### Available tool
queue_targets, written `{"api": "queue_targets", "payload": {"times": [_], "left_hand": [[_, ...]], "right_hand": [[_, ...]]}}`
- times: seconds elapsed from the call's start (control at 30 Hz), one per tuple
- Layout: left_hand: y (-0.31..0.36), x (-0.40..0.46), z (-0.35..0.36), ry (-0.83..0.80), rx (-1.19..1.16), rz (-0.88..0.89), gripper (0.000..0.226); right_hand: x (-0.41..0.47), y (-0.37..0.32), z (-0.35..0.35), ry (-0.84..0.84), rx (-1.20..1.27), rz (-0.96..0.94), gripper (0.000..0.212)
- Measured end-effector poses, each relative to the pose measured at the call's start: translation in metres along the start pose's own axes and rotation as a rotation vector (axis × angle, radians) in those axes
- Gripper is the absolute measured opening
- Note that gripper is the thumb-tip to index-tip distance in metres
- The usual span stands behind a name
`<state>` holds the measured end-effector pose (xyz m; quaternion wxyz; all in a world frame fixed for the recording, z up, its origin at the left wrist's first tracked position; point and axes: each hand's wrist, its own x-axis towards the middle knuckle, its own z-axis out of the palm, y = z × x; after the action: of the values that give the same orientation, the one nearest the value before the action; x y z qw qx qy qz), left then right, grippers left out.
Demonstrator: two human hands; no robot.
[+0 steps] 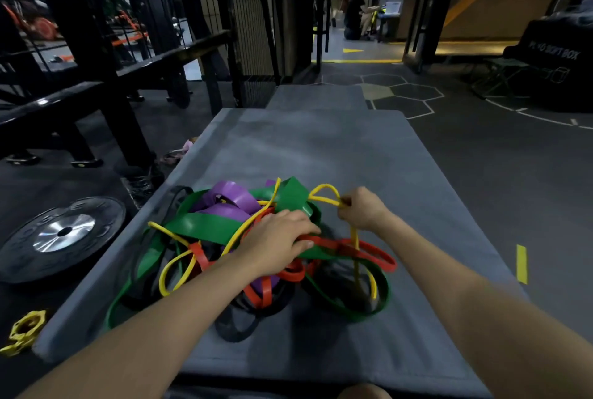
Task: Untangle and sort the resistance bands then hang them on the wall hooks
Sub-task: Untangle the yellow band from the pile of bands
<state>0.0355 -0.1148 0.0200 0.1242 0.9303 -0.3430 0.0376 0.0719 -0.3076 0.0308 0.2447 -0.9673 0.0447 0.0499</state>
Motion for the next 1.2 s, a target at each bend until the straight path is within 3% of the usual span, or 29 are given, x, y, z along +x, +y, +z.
{"api": "queue_targets", "payload": {"times": [0.1, 0.23, 0.37, 0.53, 0.6, 0.73, 0.83, 1.0, 1.1, 1.2], "left_hand": [[0.007, 0.004, 0.001, -0.024, 0.035, 0.068, 0.03], [0.009, 0.006, 0.003, -0.15, 0.112, 0.099, 0.033], [0.011, 0.003, 0.002, -0.165, 0.079, 0.16, 0.028], [0.006, 0.002, -0.002, -0.097, 0.127, 0.16, 0.031], [0.001, 0.002, -0.009, -0.014, 0.079, 0.128, 0.035], [-0.022, -0.002, -0.025, 0.233, -0.145, -0.047, 0.034], [-0.044, -0.005, -0.035, 0.343, -0.19, -0.243, 0.019], [-0.061, 0.0, -0.041, 0.34, -0.174, -0.343, 0.02], [-0.06, 0.008, -0.039, 0.3, -0.17, -0.314, 0.023], [-0.055, 0.017, -0.033, 0.223, -0.154, -0.259, 0.027]], "right_hand": [[-0.011, -0.014, -0.035, -0.019, 0.05, -0.102, 0.033], [-0.028, -0.027, -0.065, -0.114, 0.514, -0.108, 0.028], [-0.016, -0.041, -0.074, -0.02, 0.802, -0.037, 0.032], [0.004, -0.045, -0.065, 0.194, 0.266, -0.218, 0.022], [0.013, -0.04, -0.059, 0.214, 0.218, -0.232, 0.016], [0.025, -0.027, -0.045, 0.145, 0.034, -0.106, 0.022], [0.02, -0.037, -0.033, 0.174, -0.108, -0.161, 0.031], [0.007, -0.076, -0.007, 0.145, -0.028, -0.474, 0.028], [0.004, -0.082, 0.011, 0.046, -0.173, -0.519, 0.028], [-0.002, -0.073, 0.014, 0.093, -0.192, -0.5, 0.023]]}}
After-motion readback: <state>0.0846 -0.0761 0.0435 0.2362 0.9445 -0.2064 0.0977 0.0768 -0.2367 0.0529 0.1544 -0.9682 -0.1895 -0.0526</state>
